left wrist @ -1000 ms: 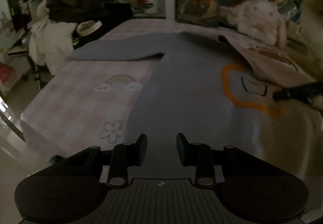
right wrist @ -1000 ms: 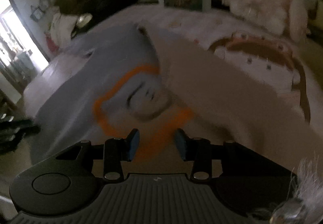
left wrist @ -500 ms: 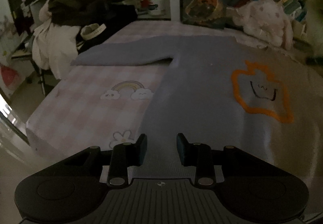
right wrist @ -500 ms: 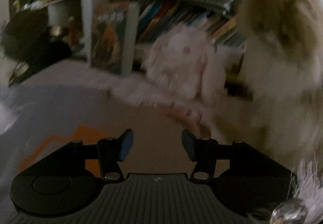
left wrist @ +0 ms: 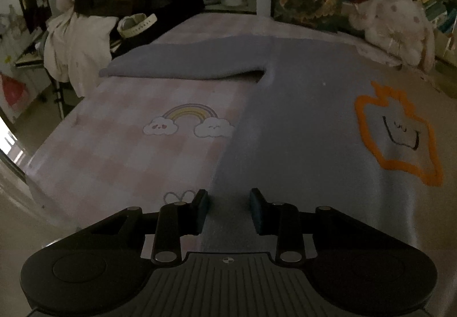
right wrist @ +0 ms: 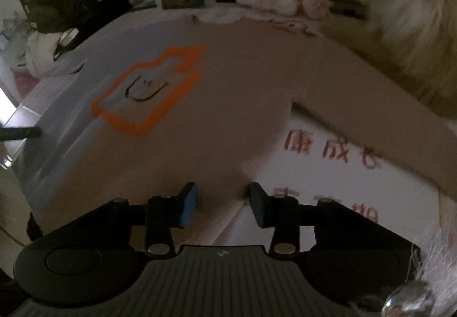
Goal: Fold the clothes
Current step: 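Smooth the lavender sweatshirt body with the left gripper while the right gripper flattens the tan sweater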
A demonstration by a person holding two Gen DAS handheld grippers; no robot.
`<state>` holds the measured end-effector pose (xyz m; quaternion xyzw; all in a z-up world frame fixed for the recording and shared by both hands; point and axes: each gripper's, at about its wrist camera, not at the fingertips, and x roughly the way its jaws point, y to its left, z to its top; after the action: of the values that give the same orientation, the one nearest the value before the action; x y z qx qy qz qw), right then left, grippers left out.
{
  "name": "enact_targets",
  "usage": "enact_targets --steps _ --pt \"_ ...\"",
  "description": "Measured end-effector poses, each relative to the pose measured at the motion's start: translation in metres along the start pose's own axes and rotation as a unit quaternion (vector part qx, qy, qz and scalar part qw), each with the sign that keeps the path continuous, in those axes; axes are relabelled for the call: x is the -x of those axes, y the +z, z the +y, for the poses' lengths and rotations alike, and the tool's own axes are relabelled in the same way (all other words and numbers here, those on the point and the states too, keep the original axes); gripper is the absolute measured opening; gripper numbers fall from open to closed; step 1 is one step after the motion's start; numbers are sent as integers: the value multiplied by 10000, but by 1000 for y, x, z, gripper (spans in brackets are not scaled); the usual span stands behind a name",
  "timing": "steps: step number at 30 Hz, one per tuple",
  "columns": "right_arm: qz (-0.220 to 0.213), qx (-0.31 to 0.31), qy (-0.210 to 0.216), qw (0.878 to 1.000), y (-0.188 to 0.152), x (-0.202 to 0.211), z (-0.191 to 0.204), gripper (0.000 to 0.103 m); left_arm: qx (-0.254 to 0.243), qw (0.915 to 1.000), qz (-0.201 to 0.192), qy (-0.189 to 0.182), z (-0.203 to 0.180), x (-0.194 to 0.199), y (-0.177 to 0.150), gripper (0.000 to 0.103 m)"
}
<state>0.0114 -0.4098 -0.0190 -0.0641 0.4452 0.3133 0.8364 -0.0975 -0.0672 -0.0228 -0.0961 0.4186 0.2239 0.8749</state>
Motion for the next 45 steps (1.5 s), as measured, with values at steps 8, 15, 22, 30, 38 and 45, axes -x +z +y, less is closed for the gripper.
enact_targets --steps 8,15,22,30,38,45 --pt "-168 -55 -490 9986 11 -2 -27 8 -200 9987 55 -466 -20 13 -11 9" --pt "-68 158 -415 9990 7 1 -28 8 -166 9989 28 -432 -17 12 -13 9" --pt "-168 84 -449 9988 7 -1 -30 9 -237 9989 66 -392 -18 9 -9 10" --pt "-186 49 -441 9988 10 -2 -31 9 -187 9991 58 -387 -16 10 -10 11" --pt "-319 -203 -364 9986 6 10 -31 49 7 9990 -304 -325 -22 27 -3 36" --pt "-512 -155 -482 9974 2 17 -18 86 143 9978 -538 -352 -29 39 5 77"
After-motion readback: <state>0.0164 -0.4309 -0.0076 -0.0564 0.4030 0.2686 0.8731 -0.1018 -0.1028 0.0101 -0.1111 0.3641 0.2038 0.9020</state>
